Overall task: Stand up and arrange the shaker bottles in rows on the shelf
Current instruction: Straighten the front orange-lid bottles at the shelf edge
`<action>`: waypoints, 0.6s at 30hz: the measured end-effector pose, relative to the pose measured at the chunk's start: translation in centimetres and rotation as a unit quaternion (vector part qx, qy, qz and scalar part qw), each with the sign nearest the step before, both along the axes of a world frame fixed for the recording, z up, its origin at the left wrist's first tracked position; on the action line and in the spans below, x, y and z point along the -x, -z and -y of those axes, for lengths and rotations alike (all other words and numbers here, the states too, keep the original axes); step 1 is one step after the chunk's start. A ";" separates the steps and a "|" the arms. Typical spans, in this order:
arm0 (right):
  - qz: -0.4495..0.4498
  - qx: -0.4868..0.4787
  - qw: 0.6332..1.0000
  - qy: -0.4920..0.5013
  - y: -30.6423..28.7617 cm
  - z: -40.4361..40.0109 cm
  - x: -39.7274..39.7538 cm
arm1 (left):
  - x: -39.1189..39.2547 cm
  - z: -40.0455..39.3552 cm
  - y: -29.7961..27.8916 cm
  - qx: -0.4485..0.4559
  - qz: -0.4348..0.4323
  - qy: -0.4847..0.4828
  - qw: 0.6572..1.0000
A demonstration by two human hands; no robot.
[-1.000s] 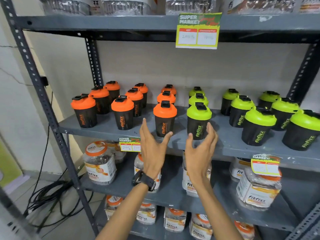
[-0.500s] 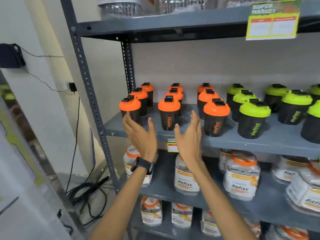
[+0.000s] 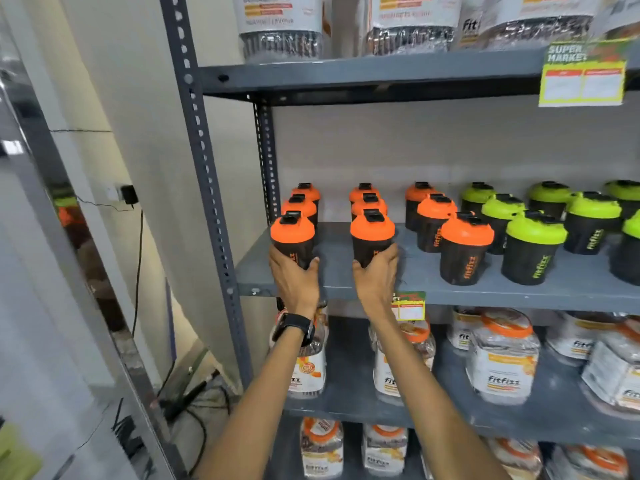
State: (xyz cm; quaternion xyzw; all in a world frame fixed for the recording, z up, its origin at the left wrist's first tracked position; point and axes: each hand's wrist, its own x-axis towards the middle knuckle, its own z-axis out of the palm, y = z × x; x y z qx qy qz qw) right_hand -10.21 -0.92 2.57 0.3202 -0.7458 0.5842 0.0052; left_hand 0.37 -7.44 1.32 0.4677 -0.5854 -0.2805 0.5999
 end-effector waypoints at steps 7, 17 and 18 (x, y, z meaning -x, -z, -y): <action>-0.011 0.001 1.000 0.006 0.1 -1.2 0.7 | 0.1 -0.2 0.3 0.014 -0.005 -0.001 1.000; -0.006 0.012 1.000 -0.001 0.5 -0.9 0.0 | 0.0 0.0 0.8 0.010 0.003 0.004 1.000; -0.007 0.011 1.000 0.001 0.5 -0.9 0.1 | 0.0 0.3 1.0 0.011 0.004 0.005 1.000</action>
